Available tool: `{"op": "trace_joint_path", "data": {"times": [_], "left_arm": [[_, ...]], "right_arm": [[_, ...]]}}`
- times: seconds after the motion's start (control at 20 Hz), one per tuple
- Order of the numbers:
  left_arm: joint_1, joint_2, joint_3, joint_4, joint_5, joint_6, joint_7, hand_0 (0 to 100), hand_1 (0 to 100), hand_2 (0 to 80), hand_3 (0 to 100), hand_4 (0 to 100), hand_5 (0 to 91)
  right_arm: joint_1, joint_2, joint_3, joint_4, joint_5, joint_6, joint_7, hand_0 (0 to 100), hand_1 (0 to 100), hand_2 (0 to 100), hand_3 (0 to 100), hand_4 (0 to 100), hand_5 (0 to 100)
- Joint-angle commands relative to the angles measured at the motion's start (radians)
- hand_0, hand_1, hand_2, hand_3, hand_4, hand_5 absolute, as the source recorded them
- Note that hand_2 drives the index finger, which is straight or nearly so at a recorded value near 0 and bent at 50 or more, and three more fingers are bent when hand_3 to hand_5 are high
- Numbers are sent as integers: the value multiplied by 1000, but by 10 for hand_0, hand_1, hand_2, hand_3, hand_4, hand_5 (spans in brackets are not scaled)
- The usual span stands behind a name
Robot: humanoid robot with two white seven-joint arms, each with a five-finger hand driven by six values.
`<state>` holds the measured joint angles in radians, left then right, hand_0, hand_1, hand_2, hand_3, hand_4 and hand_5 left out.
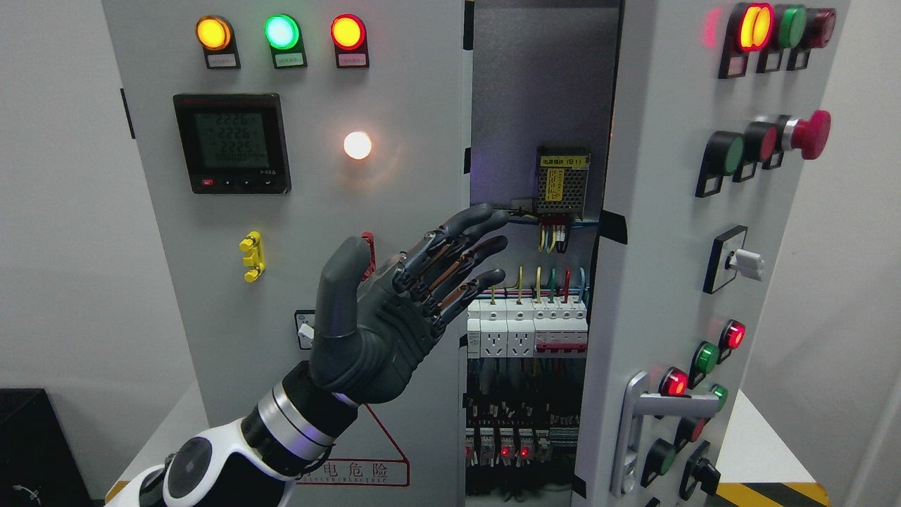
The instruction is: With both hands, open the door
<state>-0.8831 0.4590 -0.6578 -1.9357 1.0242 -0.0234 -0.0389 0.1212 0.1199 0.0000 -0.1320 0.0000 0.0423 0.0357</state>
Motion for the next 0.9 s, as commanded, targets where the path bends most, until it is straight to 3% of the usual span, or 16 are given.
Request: {"op": "trace_joint_path", "data": {"times": [0.0,0.25,0.85], "left_arm": [[-71,-45,-109,50,28,10,1,0,0,0,0,0,0],[-115,-82,-148,104,94,16,4,0,0,0,0,0,0],[-198,-137,-229,129,96,42,4,0,0,0,0,0,0]], "right_arm": [[0,0,17,0,32,1,0,0,0,0,0,0,0],[0,0,17,-1,32,1,0,0,0,0,0,0,0],[0,0,17,0,32,-1,0,0,0,0,0,0,0]]}}
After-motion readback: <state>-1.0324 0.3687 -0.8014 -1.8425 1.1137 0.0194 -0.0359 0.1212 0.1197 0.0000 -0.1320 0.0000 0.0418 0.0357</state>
